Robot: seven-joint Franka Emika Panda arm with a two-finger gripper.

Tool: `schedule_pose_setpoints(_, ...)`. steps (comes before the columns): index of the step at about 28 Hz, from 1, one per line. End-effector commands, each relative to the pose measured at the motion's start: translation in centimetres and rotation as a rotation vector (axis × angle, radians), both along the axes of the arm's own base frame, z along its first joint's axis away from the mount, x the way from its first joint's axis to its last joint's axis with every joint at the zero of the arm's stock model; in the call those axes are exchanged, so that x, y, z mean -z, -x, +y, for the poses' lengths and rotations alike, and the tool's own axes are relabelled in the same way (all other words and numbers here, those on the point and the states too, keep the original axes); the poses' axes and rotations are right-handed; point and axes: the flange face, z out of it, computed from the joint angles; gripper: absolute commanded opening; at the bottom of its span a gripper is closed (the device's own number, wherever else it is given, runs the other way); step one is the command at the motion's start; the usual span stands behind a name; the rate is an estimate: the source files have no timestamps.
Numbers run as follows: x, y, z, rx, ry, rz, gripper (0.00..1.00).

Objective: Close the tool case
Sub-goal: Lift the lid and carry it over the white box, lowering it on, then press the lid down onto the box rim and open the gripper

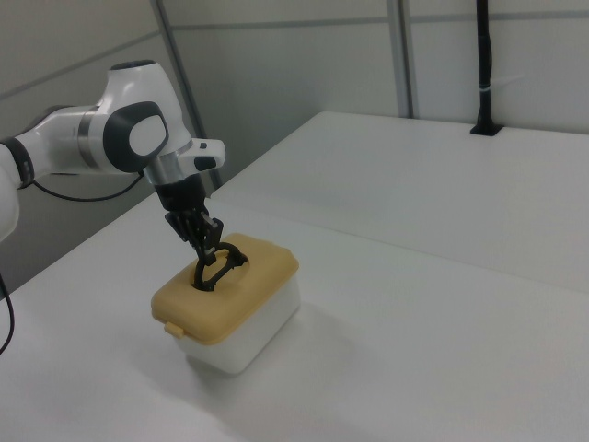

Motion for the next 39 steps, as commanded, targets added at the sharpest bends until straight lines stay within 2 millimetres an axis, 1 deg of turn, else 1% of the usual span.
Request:
schedule_pose_setpoints(1, -0.8, -0.4, 0.1, 0.01, 0.005, -0.055, 0.0)
schedule_pose_setpoints(4, -0.7, -0.6, 0.2, 0.011, 0.001, -0.067, 0.0)
schedule_pose_setpoints(7, -0.7, -0.7, 0.8, 0.003, -0.003, -0.077, 0.0)
schedule_pose_setpoints(10, 0.4, -0.5, 2.3, -0.019, -0.001, -0.062, 0.0)
schedule_pose_setpoints(13, 0.6, -0.4, 2.7, -0.027, -0.002, -0.061, 0.0)
schedule_pose_setpoints(14, 0.9, -0.4, 3.0, -0.031, -0.002, -0.056, 0.0)
schedule_pose_setpoints(15, 1.8, -0.5, 3.5, -0.039, 0.003, -0.043, 0.0)
schedule_pose_setpoints(18, 2.3, -0.6, 3.8, -0.042, 0.003, -0.04, 0.0)
schedule_pose_setpoints(19, 2.2, -0.8, 3.9, -0.041, -0.005, -0.057, 0.14)
schedule_pose_setpoints(20, 2.1, -0.9, 3.9, -0.041, -0.009, -0.065, 0.35)
schedule_pose_setpoints(21, 2.0, -0.9, 3.9, -0.042, -0.012, -0.071, 0.49)
schedule_pose_setpoints(26, 2.0, -1.3, 3.4, -0.033, -0.011, -0.077, 0.53)
schedule_pose_setpoints(27, 2.0, -1.3, 3.4, -0.033, -0.013, -0.077, 0.59)
schedule_pose_setpoints(28, 1.9, -1.3, 3.3, -0.031, -0.013, -0.078, 0.68)
schedule_pose_setpoints(29, 1.9, -1.3, 3.2, -0.03, -0.011, -0.079, 0.91)
schedule_pose_setpoints(30, 1.8, -1.3, 3.2, -0.03, -0.011, -0.08, 0.99)
schedule_pose_setpoints(33, 1.4, -1.3, 3.0, -0.032, -0.013, -0.086, 1.0)
schedule_pose_setpoints(36, 0.0, -1.4, 2.5, -0.027, -0.021, -0.108, 1.0)
schedule_pose_setpoints(37, -0.8, -1.6, 2.1, -0.019, -0.024, -0.118, 1.0)
schedule_pose_setpoints(39, -1.6, -1.8, 1.3, -0.008, -0.029, -0.129, 1.0)
